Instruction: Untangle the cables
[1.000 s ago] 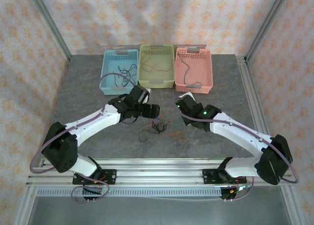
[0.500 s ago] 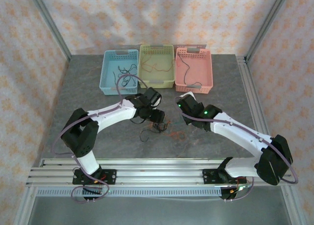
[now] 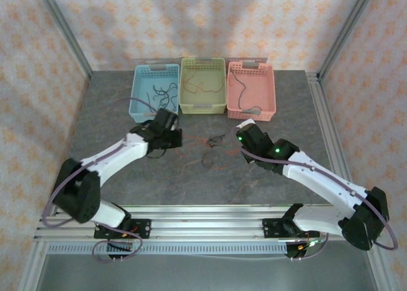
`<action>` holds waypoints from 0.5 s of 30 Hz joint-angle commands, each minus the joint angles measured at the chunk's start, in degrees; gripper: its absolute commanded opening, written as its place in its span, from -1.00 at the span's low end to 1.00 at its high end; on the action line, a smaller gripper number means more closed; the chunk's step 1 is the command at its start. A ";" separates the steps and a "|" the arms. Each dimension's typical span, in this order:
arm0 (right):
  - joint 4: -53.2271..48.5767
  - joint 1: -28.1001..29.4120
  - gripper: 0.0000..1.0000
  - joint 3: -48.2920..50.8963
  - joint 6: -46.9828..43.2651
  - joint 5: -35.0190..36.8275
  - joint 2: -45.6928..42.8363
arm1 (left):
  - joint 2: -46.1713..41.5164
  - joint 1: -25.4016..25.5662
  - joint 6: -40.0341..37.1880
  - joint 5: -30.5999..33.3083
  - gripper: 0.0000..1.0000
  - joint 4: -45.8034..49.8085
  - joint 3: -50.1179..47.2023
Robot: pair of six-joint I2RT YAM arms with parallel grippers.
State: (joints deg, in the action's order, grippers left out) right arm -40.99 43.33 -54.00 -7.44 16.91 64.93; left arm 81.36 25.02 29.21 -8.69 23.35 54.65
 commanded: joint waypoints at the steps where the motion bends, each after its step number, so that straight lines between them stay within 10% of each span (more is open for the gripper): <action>1: -4.28 1.35 -1.00 1.91 -8.38 0.97 -2.84 | -6.75 -3.91 5.67 4.16 -1.00 -3.03 -3.52; 15: -4.98 1.27 -1.00 2.59 -9.48 21.35 -7.63 | -22.04 -16.43 8.37 6.02 -1.00 -0.63 -11.18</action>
State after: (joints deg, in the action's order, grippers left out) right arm -43.72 45.10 -51.92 -16.64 29.39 60.36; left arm 61.23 10.55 36.23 -4.91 21.71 44.62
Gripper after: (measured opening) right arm 0.044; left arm 0.046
